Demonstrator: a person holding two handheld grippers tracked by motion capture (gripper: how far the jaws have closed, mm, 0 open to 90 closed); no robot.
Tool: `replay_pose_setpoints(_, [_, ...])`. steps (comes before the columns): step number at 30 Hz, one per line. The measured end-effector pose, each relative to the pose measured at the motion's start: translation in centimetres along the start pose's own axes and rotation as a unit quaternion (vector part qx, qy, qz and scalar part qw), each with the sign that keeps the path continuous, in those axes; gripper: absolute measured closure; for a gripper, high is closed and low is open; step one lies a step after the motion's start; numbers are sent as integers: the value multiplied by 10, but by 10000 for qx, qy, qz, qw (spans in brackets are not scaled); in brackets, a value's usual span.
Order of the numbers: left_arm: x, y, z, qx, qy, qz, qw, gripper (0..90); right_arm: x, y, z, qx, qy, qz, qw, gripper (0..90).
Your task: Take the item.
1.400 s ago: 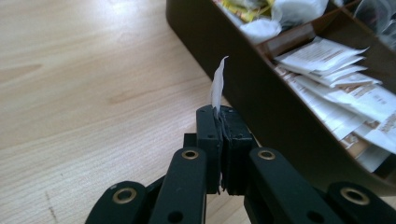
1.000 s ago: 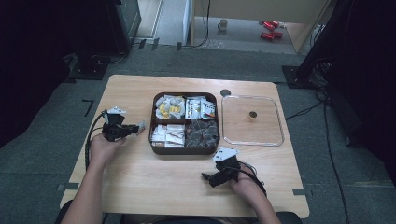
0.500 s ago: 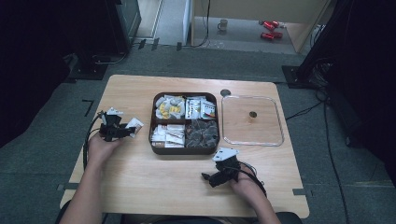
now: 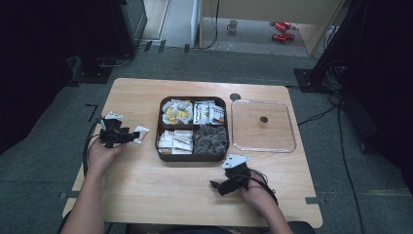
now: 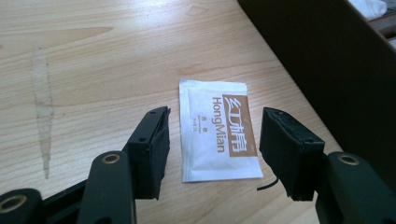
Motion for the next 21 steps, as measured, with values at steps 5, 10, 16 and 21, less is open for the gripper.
replay_pose_setpoints(5, [12, -2, -4, -18, 98, 2, 10000, 431, 0, 0, 0, 2, 0, 1, 10000, 0])
replay_pose_setpoints(10, [18, -2, -7, -32, 169, 16, 9999, 427, 0, 0, 0, -1, -1, 1, 10000, 0])
replay_pose_setpoints(16, [24, 0, -15, -184, 197, 26, 9996, 416, 0, 0, 0, -3, 0, 0, 10000, 0])
replay_pose_setpoints(21, [29, -3, -24, -259, 190, 38, 9995, 412, 0, 0, 0, 3, 1, -1, 10000, 0])
Point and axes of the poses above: each handheld gripper's, and its own axes: x roughly backward along the jaws, z roughly out of its top, y roughly to its right, the point moved 4 cm from there along -x, roughly forward along the jaws, and after that the axes turned 5 degrees about z, right-handed, at the moved point
